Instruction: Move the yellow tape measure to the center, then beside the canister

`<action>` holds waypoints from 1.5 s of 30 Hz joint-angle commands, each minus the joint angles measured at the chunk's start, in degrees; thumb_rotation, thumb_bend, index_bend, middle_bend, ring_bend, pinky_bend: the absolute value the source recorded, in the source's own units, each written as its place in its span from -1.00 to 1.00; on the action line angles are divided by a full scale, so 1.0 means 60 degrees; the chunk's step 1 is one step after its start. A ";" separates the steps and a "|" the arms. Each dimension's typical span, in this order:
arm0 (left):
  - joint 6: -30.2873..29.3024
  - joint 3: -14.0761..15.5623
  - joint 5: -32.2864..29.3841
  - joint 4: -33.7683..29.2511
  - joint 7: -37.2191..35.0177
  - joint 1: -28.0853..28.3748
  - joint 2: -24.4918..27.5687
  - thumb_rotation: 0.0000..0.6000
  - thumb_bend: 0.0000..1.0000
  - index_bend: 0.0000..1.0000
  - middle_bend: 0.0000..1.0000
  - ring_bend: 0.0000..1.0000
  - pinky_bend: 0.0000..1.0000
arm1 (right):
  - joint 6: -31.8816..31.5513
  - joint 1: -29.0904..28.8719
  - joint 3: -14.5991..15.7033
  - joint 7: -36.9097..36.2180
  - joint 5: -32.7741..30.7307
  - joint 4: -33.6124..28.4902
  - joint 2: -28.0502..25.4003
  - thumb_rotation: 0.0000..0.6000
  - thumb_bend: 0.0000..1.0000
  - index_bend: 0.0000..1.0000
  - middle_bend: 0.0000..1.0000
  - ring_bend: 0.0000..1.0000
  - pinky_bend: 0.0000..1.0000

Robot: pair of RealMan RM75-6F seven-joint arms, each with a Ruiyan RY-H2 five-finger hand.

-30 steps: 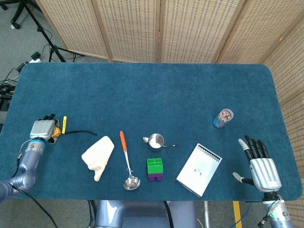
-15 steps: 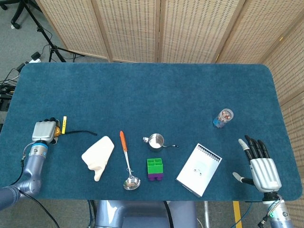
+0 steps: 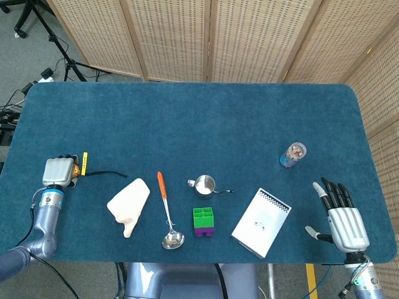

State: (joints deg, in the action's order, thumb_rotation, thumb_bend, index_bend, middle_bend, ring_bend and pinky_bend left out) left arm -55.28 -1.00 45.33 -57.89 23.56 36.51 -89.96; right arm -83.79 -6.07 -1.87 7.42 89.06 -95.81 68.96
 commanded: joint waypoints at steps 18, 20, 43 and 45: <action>0.0111 -0.1174 0.0396 -0.1097 -0.0044 0.0336 0.0876 1.00 -0.10 0.70 -0.06 -0.02 -0.04 | 0.0048 -0.0008 -0.0031 -0.0061 -0.0081 0.0025 -0.0029 1.00 -0.94 -1.00 -1.00 -1.00 -1.00; 0.0125 -0.1298 0.0451 -0.1356 0.0066 0.0467 0.1043 1.00 -0.10 0.70 -0.06 -0.02 -0.04 | 0.0075 -0.0020 -0.0047 -0.0060 -0.0117 0.0045 -0.0023 1.00 -0.94 -1.00 -1.00 -1.00 -1.00; 0.1291 -0.2933 -0.0778 -0.1490 0.1148 0.2912 0.0433 1.00 -0.10 0.70 -0.06 -0.02 -0.04 | 0.0918 -0.0322 -0.0345 -0.0169 -0.1125 0.0503 0.0165 1.00 -0.94 -1.00 -1.00 -1.00 -1.00; 0.1357 -0.3041 -0.0882 -0.1293 0.1218 0.3170 0.0192 1.00 -0.10 0.70 -0.06 -0.02 -0.04 | 0.0938 -0.0331 -0.0379 -0.0226 -0.1190 0.0530 0.0158 1.00 -0.93 -1.00 -1.00 -1.00 -1.00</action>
State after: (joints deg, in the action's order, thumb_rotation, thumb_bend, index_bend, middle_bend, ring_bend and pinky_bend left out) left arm -47.64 -18.50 40.71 -66.65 30.39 54.34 -87.66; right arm -78.22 -8.01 -4.05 6.18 82.03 -92.71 69.93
